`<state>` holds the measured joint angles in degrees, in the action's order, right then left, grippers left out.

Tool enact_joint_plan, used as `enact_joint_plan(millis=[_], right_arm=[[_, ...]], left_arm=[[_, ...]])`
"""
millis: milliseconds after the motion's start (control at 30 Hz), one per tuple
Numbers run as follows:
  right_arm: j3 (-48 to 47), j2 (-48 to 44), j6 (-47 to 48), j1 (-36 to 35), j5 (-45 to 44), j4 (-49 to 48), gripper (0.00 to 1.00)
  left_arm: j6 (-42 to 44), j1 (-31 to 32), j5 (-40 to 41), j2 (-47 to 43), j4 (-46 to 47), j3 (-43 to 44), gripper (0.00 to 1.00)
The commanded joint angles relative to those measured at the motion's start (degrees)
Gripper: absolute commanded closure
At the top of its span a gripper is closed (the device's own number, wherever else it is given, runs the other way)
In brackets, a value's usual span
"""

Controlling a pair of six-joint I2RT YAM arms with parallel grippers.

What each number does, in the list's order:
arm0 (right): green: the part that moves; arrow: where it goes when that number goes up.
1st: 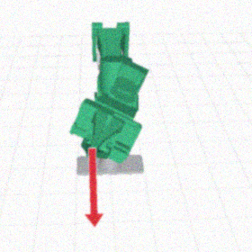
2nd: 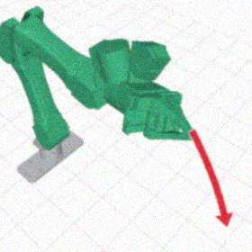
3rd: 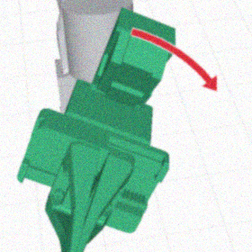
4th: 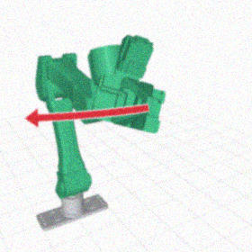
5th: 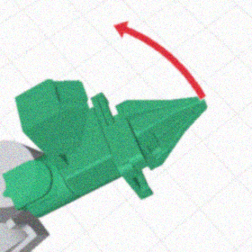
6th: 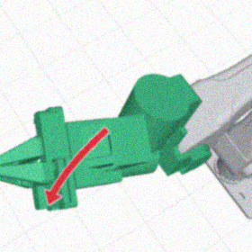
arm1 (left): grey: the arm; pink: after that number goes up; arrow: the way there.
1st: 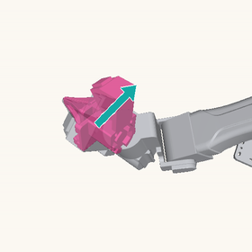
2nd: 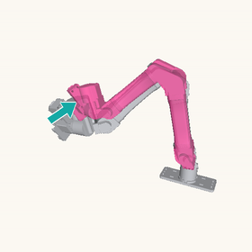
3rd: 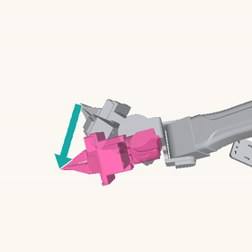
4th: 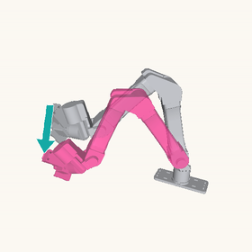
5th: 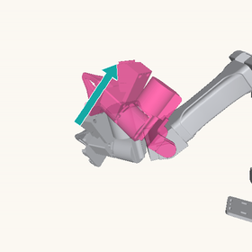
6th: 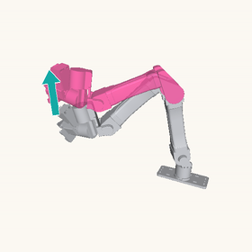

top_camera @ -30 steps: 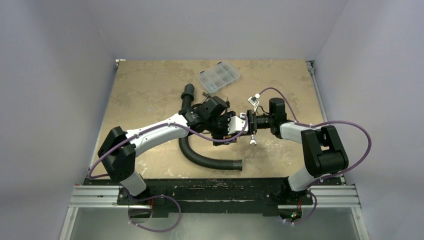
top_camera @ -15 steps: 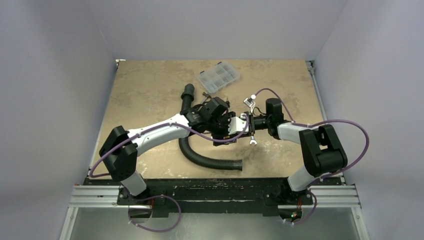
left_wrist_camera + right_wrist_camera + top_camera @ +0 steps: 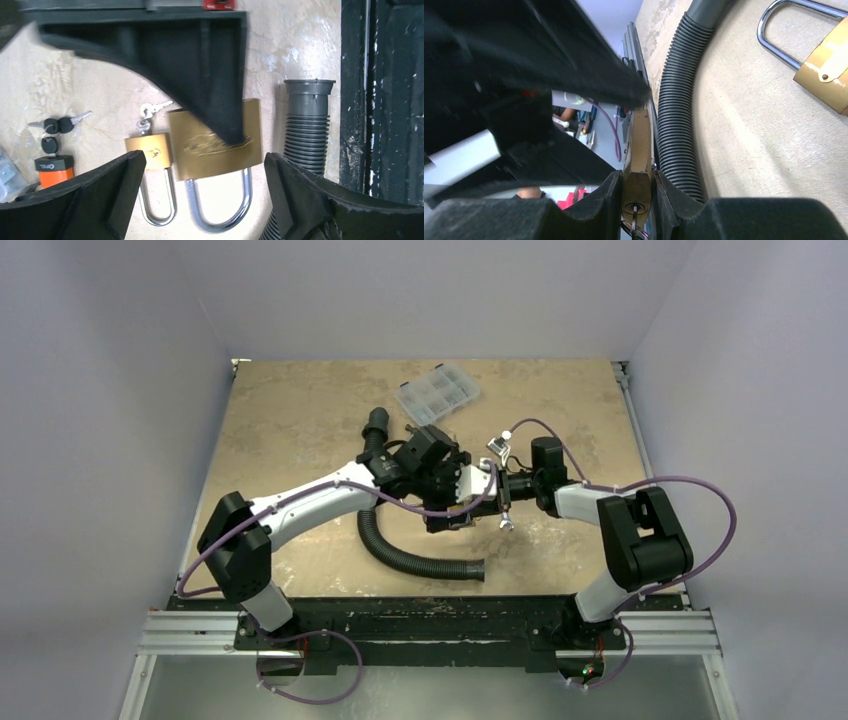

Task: Lock with the key
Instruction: Pick up the lock from the center of the board.

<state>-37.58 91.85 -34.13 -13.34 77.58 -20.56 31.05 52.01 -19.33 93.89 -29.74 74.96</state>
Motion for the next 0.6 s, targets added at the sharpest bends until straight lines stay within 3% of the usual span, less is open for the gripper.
enact_joint_plan(millis=[0, 233, 367, 567], right_arm=[[-3.1, -4.5, 8.7, 0.9, 2.8, 3.3, 1.0], [-2.8, -12.3, 14.1, 1.0, 0.0, 3.8, 1.0], [-3.6, -16.2, 18.1, 1.0, -0.4, 4.6, 1.0], [-10.4, -19.4, 31.5, 0.9, -0.5, 16.8, 1.0]], left_arm=[[-2.7, -8.0, -13.7, -3.8, -2.1, 5.4, 0.0], [-4.8, -20.9, -31.0, -5.9, -7.2, 5.1, 0.0], [-2.6, -21.9, -34.9, -6.8, -10.6, 4.1, 0.0], [-3.9, -22.0, -37.1, -9.4, -10.3, 0.9, 0.05]])
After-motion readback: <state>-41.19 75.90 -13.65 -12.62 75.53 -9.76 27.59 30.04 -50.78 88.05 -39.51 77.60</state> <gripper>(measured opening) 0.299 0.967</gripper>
